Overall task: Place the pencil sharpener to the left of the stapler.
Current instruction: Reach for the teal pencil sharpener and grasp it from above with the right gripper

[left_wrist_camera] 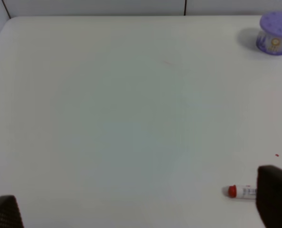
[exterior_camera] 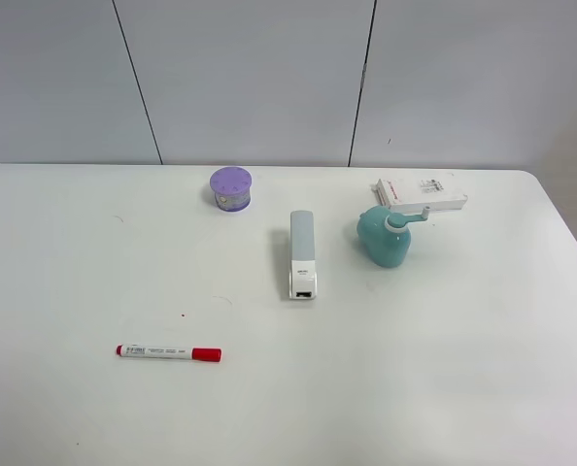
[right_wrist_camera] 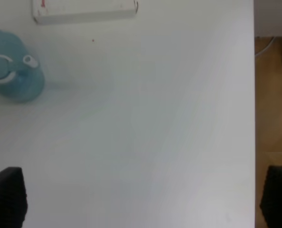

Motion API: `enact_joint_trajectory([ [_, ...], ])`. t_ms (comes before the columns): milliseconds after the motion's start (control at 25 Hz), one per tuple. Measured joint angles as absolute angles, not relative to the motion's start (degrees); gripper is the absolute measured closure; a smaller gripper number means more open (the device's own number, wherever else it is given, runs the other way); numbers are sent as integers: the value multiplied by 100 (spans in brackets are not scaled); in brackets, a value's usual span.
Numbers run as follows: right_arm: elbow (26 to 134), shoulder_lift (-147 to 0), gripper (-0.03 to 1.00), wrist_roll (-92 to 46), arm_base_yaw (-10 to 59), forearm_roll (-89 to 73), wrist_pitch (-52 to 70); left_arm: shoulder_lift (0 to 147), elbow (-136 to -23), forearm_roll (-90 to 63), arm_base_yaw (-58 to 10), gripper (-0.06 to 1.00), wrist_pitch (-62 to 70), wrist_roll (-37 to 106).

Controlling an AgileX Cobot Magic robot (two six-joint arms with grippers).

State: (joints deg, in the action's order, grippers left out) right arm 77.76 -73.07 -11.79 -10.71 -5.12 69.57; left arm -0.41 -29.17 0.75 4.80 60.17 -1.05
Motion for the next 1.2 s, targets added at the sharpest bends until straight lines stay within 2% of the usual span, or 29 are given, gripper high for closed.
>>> enact_joint_trajectory([
  [240, 8022, -8088, -2, -1190, -542, -290, 7006, -41, -2917, 75, 480, -5, 6017, -102],
  [520, 8787, -9019, -2, -1191, -152, -246, 7006, -41, -2917, 75, 480, -5, 6017, -102],
  [880, 9801, -10442, -1, -1195, 710, -363, 6994, -41, -2917, 75, 480, -5, 6017, -102],
  [1200, 9908, -11244, 0, -1171, 1238, -447, 6987, -41, -2917, 75, 480, -5, 6017, -102],
])
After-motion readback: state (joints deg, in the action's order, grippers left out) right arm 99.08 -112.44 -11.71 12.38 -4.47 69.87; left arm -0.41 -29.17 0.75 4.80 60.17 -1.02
